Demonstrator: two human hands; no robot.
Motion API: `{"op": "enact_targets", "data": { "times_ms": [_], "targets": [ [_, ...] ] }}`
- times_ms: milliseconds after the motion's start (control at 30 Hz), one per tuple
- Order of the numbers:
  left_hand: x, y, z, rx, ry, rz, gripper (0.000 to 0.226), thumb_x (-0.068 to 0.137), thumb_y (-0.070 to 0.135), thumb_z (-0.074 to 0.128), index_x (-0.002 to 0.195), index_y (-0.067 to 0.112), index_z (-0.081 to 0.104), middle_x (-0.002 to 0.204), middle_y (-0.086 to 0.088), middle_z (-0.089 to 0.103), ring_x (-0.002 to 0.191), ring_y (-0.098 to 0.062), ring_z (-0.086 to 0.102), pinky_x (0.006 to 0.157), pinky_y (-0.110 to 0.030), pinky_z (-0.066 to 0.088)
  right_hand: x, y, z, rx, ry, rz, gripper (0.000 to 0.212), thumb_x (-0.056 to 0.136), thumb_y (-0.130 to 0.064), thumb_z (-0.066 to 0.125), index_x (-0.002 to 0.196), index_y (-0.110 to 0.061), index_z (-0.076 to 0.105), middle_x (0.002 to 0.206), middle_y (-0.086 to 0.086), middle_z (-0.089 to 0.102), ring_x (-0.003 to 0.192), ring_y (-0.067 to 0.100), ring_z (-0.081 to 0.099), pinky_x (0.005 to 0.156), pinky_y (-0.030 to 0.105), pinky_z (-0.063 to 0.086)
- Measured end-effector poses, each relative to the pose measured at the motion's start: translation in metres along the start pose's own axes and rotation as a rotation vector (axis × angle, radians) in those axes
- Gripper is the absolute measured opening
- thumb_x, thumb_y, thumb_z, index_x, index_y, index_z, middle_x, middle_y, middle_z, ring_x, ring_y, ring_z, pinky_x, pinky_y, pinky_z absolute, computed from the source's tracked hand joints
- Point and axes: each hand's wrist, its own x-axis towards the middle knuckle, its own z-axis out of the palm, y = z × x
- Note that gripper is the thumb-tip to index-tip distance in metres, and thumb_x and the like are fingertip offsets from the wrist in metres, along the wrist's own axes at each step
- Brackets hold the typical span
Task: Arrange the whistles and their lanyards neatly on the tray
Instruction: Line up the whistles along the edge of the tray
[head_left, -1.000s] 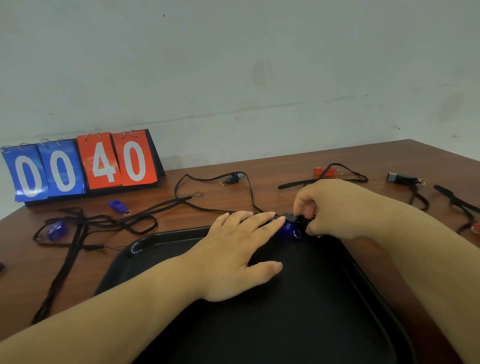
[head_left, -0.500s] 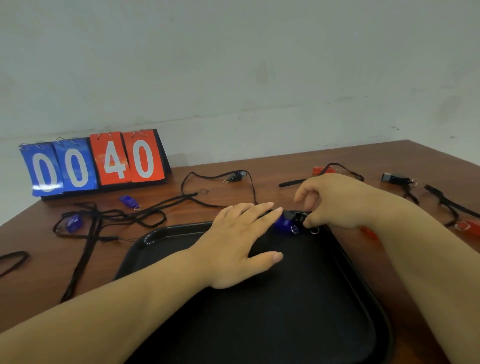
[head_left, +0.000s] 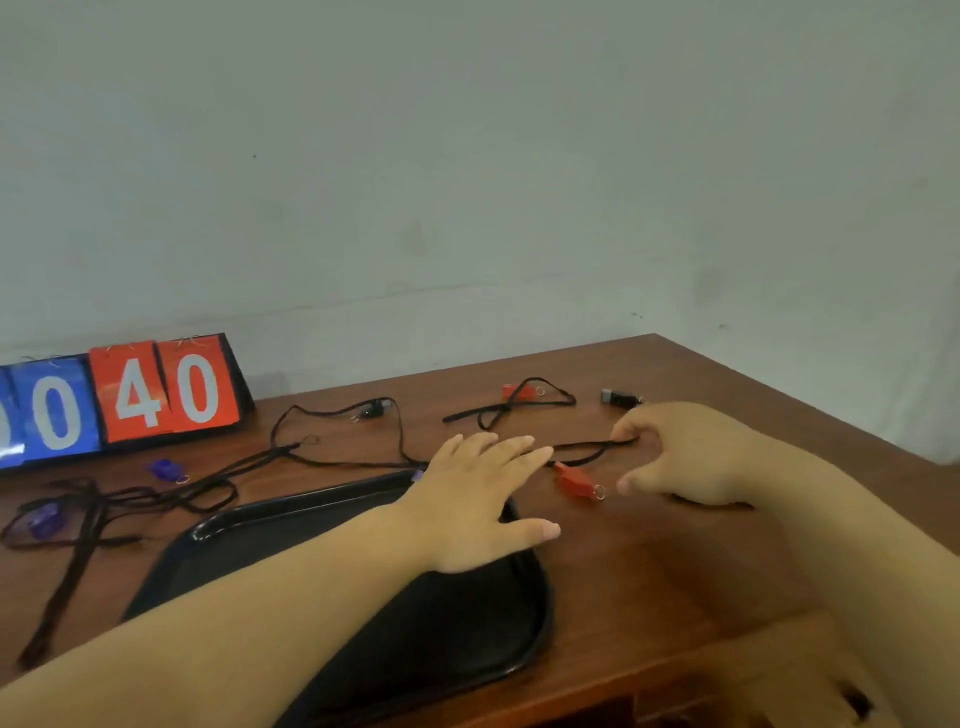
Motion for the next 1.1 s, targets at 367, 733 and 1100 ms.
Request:
{"op": "enact_targets", "data": {
  "times_ms": [367, 733, 1100],
  "targets": [
    [0.050, 0.035, 0.008, -0.080, -0.103, -0.018, 0.075, 0.097, 0.069, 0.043, 0.162, 0.041, 0.018, 0.171, 0.008, 0.016, 0.157, -0.021, 0.016, 0.127, -0.046, 0.017, -0.039, 0.088, 0.003, 0.015, 0.137, 0.128, 0.099, 0.072, -0.070, 0.075, 0.155, -0.040, 0.029, 0.164, -0.010, 0.028, 0.149, 0.017, 0.031, 0.120, 0.043, 0.033],
    [0.081, 0.038, 0.020, -0.079, 0.006, -0.026, 0.040, 0.103, 0.041, 0.054, 0.143, 0.043, 0.056, 0.143, 0.017, 0.057, 0.135, -0.015, 0.044, 0.113, -0.039, 0.040, 0.011, 0.094, 0.022, -0.111, 0.226, 0.072, 0.036, 0.101, -0.039, 0.056, 0.135, -0.031, 0.064, 0.134, -0.004, 0.062, 0.119, 0.018, 0.057, 0.103, 0.035, 0.047],
    [0.082, 0.035, 0.011, -0.134, 0.093, -0.021, 0.032, 0.103, 0.045, 0.053, 0.133, 0.045, 0.062, 0.125, 0.016, 0.062, 0.118, -0.014, 0.049, 0.101, -0.036, 0.046, 0.013, 0.104, 0.039, -0.026, 0.322, 0.063, 0.032, 0.101, -0.041, 0.055, 0.131, -0.034, 0.065, 0.128, -0.011, 0.066, 0.116, 0.012, 0.058, 0.100, 0.030, 0.047]
  ]
}}
